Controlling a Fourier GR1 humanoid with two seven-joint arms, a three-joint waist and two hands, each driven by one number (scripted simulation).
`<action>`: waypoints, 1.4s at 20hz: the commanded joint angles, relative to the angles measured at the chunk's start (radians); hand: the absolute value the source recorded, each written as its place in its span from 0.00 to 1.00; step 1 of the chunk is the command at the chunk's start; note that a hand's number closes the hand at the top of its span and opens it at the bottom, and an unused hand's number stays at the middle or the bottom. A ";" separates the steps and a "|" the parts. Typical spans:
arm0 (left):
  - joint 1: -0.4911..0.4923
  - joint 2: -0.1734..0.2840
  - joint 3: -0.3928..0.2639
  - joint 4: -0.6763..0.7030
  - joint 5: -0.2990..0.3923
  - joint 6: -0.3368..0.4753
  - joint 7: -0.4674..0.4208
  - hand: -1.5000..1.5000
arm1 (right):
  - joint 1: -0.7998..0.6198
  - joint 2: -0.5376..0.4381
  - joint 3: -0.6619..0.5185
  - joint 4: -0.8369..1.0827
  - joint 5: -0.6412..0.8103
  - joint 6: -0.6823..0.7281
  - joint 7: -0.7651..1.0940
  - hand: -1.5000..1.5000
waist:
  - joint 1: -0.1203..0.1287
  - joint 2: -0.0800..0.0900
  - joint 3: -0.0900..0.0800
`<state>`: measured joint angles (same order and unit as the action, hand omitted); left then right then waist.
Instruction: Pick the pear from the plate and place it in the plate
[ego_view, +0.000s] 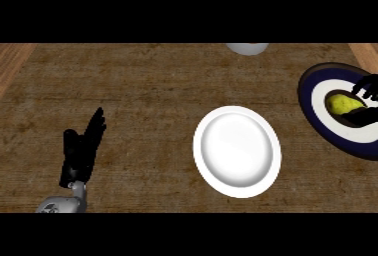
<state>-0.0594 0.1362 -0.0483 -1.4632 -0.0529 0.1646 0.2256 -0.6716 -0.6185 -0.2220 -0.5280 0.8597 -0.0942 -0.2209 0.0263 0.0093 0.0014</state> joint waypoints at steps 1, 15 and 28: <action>0.018 0.003 0.006 0.024 0.021 -0.038 -0.030 0.50 | -0.051 -0.062 -0.012 0.138 -0.008 0.062 -0.155 0.00 | 0.004 0.002 0.001; -0.013 -0.005 0.037 0.048 0.010 -0.003 -0.028 0.50 | -0.035 -0.116 -0.363 0.160 -0.468 0.415 -0.508 0.00 | -0.024 -0.003 0.000; 0.043 -0.012 0.015 0.005 -0.016 -0.021 -0.033 0.50 | 0.015 -0.153 -0.331 0.246 -0.488 0.497 -0.690 0.00 | -0.008 -0.002 0.000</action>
<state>-0.0362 0.1327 -0.0347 -1.4919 -0.0613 0.1457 0.2376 -0.6602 -0.7478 -0.5609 -0.2910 0.3818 0.3221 -0.8415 0.0209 0.0075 0.0027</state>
